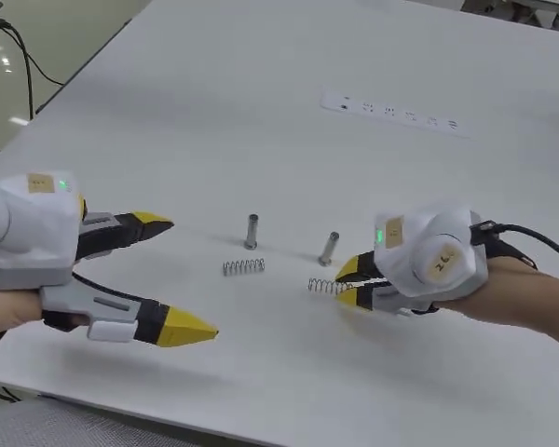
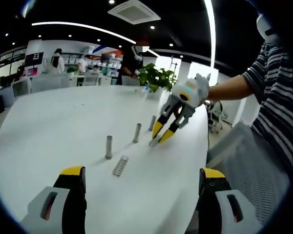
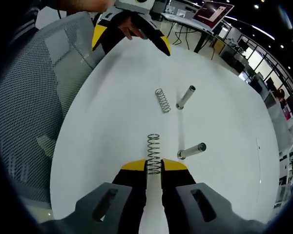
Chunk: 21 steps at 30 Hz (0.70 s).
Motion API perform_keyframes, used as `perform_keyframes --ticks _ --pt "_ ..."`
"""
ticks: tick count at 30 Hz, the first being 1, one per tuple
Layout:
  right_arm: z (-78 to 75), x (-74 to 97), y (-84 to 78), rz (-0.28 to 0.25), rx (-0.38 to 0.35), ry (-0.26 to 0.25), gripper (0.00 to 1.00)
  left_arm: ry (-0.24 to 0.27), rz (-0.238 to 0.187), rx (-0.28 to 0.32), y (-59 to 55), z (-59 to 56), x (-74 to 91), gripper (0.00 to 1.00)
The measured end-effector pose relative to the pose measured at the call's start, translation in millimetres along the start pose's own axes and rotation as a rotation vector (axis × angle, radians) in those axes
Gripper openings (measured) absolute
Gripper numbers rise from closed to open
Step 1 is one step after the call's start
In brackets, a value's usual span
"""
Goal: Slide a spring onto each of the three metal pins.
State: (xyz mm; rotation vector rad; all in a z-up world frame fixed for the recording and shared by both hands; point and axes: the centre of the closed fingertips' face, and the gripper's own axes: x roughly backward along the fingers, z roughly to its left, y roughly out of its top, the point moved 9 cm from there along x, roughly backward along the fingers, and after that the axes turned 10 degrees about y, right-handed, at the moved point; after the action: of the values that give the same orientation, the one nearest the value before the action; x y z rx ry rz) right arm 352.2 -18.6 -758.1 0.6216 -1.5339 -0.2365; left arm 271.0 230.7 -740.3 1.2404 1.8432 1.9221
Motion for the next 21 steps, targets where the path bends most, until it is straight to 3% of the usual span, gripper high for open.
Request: perform_keyframes --ticks 9,21 --pt "12.7 16.7 8.7 -0.039 -0.039 -0.02 0.08 -0.041 0.005 -0.015 4.0 -5.9 -3.6 0.87" --pt "29.2 22.2 0.0 -0.016 -0.101 -0.015 0.08 -0.132 0.009 -0.045 14.1 -20.6 -24.4 0.79"
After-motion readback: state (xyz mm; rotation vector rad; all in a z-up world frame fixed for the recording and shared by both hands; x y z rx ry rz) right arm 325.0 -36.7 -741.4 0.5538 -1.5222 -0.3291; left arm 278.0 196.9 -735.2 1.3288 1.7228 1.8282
